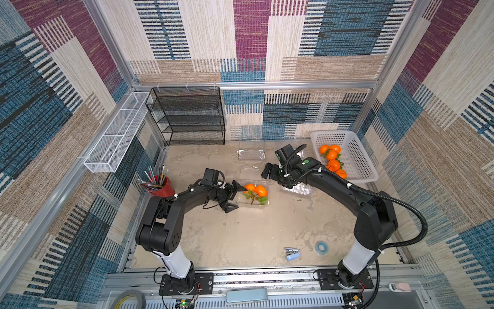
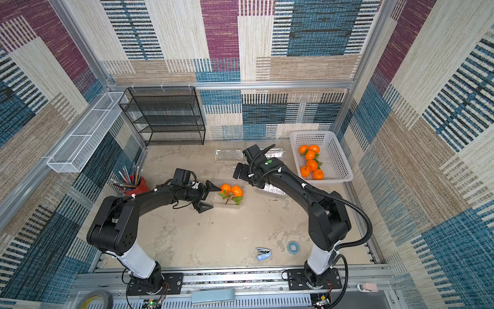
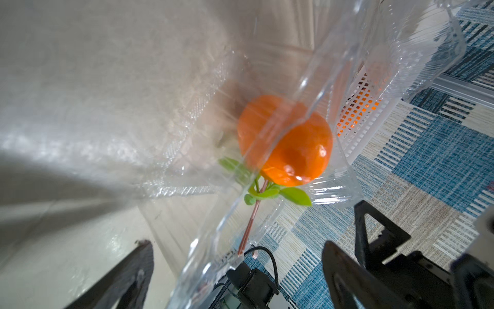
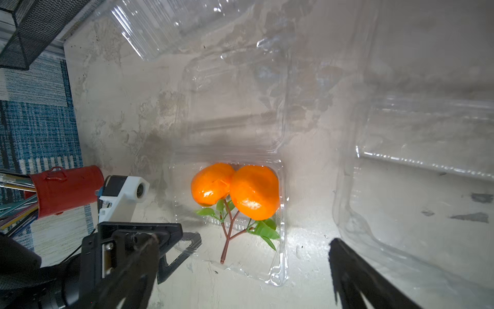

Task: Take oranges out of containers
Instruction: Pick up the orange from the packing box.

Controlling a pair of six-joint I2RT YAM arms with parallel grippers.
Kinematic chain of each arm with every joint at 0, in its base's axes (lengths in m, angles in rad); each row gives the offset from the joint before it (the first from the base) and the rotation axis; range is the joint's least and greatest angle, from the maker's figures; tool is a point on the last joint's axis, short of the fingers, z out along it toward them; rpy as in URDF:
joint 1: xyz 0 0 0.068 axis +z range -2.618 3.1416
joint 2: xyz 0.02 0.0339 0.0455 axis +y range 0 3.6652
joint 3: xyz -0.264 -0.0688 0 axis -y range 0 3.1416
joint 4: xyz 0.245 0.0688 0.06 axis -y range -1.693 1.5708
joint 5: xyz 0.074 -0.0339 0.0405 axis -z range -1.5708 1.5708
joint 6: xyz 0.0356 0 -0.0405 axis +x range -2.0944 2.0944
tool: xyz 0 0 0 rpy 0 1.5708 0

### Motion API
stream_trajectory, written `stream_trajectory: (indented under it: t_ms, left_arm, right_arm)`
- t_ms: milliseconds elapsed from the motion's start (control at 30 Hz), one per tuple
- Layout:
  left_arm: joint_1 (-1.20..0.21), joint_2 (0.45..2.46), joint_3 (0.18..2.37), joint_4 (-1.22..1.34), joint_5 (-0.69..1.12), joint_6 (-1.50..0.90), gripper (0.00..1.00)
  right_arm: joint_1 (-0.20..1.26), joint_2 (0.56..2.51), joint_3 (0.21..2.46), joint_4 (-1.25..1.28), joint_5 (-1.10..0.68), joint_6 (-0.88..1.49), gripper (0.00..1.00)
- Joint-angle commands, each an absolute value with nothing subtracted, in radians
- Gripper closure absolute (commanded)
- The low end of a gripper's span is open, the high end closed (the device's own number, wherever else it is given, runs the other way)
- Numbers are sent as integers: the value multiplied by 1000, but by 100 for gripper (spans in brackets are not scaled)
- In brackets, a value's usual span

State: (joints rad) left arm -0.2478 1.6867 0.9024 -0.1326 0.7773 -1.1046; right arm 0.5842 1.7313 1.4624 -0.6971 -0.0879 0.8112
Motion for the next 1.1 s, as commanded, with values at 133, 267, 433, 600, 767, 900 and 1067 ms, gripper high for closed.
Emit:
stream_trajectory:
  t_ms: [133,267,433,600,767,900,1067]
  left_arm:
    - [-195,1604,952,-313,761,-973,1]
    - [-163,1558,996,-461,726,-883,1]
    - [-141,1482,957,-440,762,-909,1]
    - [-131,1419,824,-273,865,-1024,1]
    - [-117,1372,756,-241,894,-1040,1]
    - [-109,1368,743,-240,904,-1038,1]
    - [-109,1383,754,-239,911,-1037,1]
  right_arm:
    - [621,1761,1439,-621,-126,862,2]
    - [645,1794,1456,-613,-125,867,5]
    - [673,1863,1502,-617,-127,867,10]
    - [697,1934,1541,-619,-126,867,14]
    - [714,1987,1572,-638,-117,867,18]
    - [730,2015,1592,-658,-100,868,23]
    - [756,2034,1624,-714,-54,863,28]
